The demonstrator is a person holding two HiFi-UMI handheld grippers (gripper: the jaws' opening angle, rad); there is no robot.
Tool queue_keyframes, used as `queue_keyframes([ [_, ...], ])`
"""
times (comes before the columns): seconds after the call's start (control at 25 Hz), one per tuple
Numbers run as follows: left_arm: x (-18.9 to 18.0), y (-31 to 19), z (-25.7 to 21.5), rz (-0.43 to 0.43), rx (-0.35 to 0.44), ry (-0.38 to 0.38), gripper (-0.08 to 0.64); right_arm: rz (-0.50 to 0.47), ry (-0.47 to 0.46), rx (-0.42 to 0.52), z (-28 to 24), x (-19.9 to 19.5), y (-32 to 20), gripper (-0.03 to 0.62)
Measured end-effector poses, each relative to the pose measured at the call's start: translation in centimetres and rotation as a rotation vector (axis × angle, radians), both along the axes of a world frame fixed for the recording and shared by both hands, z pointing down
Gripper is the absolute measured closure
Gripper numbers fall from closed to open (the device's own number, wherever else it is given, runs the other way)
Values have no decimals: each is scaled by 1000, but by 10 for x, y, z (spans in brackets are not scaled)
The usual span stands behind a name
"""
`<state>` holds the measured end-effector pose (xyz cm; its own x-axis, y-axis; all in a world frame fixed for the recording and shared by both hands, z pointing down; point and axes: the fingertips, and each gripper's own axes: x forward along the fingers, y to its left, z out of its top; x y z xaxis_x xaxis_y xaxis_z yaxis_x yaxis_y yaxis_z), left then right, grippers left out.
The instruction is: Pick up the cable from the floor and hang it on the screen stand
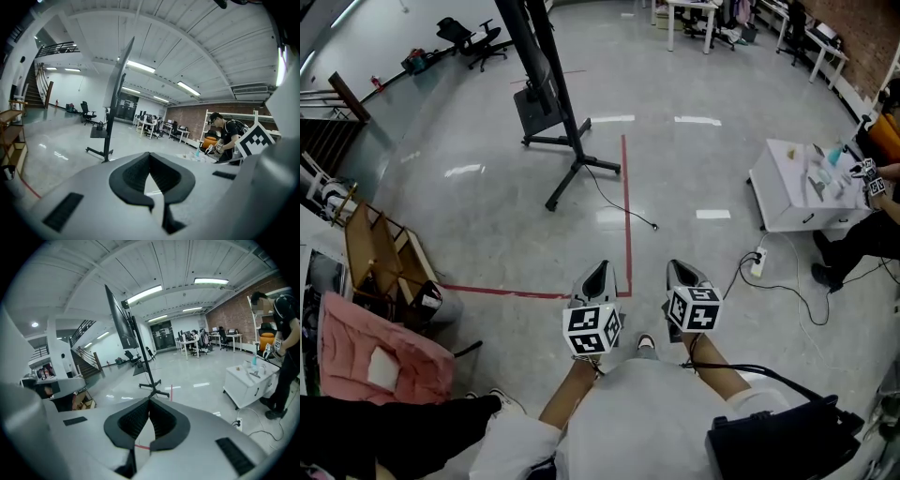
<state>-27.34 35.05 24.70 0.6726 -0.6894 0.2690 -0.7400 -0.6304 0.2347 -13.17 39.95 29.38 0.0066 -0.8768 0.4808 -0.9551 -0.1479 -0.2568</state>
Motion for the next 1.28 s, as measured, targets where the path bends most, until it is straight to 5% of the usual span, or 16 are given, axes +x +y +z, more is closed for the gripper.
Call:
queue_keyframes([
  [0.96, 78, -126, 21, -106, -29, -50, 557, -96, -51, -53, 31, 98, -137, 575],
  [1.28, 106, -214, 44, -123, -42, -45, 557, -102, -46, -64, 47, 133, -217, 575],
])
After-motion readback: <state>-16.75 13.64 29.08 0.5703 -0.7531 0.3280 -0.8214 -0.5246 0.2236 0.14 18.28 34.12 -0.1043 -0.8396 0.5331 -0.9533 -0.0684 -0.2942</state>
